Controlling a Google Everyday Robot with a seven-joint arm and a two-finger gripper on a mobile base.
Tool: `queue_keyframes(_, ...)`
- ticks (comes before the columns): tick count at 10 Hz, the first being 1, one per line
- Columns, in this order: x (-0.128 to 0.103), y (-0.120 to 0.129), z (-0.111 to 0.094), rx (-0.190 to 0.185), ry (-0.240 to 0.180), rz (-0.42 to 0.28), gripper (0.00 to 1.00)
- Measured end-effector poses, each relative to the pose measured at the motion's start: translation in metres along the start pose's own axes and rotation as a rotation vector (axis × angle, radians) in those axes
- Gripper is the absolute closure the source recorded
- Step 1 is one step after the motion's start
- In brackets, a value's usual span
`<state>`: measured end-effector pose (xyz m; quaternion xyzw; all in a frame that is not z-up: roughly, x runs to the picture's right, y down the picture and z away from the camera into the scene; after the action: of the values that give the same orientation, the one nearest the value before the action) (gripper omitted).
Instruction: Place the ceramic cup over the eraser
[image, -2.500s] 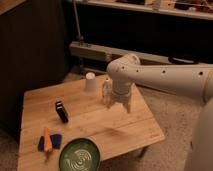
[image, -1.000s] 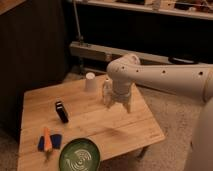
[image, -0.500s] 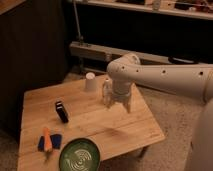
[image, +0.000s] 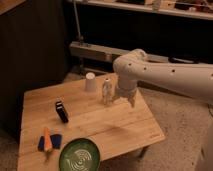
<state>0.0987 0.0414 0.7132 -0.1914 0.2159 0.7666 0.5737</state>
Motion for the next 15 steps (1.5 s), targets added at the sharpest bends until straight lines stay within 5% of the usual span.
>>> queue_keyframes(4, -0.077, -0.010, -0.022, -0.098, -0.040, -0.013, 0.35)
queue_keyframes(8, -0.151, 0.027, -0.032, -0.130, -0.071, -0.048, 0.35)
queue_keyframes(15, -0.168, 0.140, -0.012, -0.203, -0.086, -0.276, 0.35)
